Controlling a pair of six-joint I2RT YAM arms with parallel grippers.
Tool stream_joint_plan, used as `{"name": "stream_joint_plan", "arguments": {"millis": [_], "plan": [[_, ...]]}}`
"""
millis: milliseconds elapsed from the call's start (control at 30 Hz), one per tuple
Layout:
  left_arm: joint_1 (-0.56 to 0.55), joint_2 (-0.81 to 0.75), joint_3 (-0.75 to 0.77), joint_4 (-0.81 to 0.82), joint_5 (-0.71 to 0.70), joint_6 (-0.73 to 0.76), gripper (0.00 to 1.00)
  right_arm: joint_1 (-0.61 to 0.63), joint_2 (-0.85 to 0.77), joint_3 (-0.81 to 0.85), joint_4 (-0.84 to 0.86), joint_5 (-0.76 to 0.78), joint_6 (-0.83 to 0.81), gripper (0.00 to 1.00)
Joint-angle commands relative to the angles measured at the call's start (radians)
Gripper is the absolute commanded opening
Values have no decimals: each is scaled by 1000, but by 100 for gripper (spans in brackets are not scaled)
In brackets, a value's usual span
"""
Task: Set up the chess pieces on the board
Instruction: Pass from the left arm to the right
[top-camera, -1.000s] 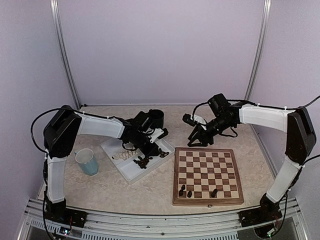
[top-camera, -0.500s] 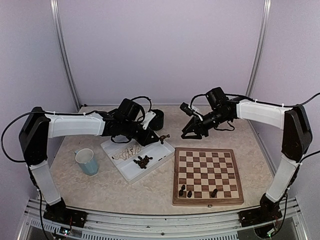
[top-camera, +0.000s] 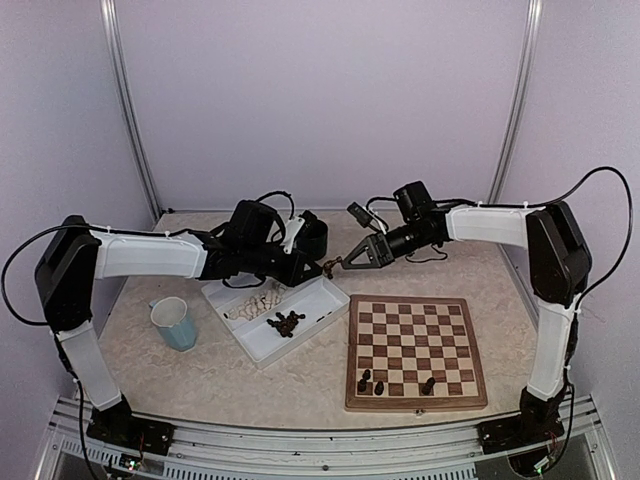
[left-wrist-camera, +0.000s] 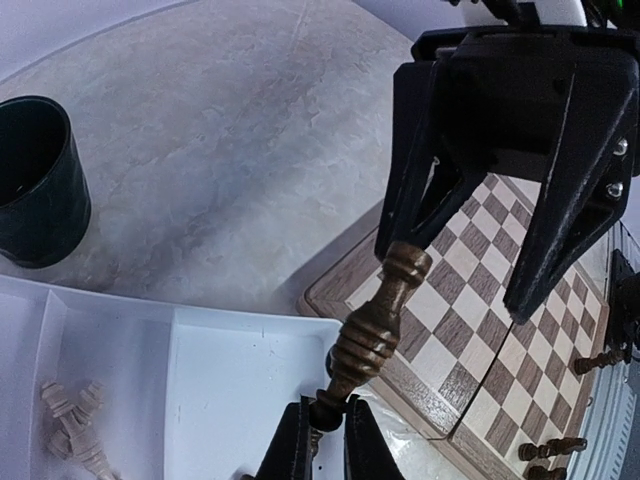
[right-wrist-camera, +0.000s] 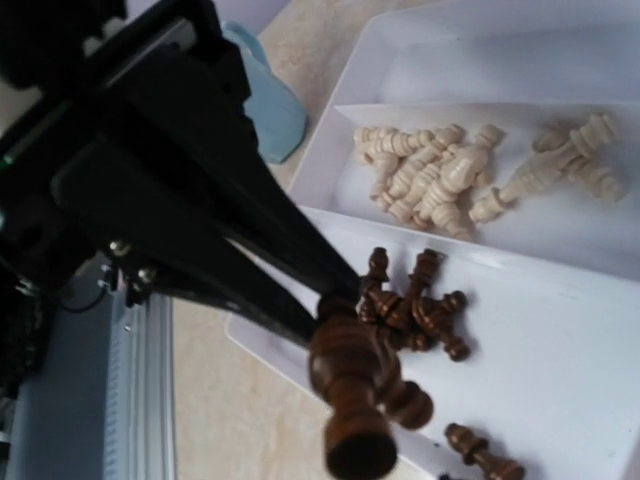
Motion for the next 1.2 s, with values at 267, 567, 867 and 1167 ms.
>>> {"name": "stream_joint_plan", "arguments": {"millis": [267, 567, 867, 1167], "plan": [[2, -18, -5, 69, 50, -25, 4, 4, 35, 29, 110, -80, 131, 41], [-2, -5, -2, 63, 63, -19, 4, 4, 49, 27, 147, -86, 160, 29], [-3, 0, 1, 53, 64, -12, 5, 1, 55, 37, 137, -56, 135, 9], [9, -12, -22, 27, 45, 6, 5, -50, 6, 65, 84, 14, 40, 4]]}}
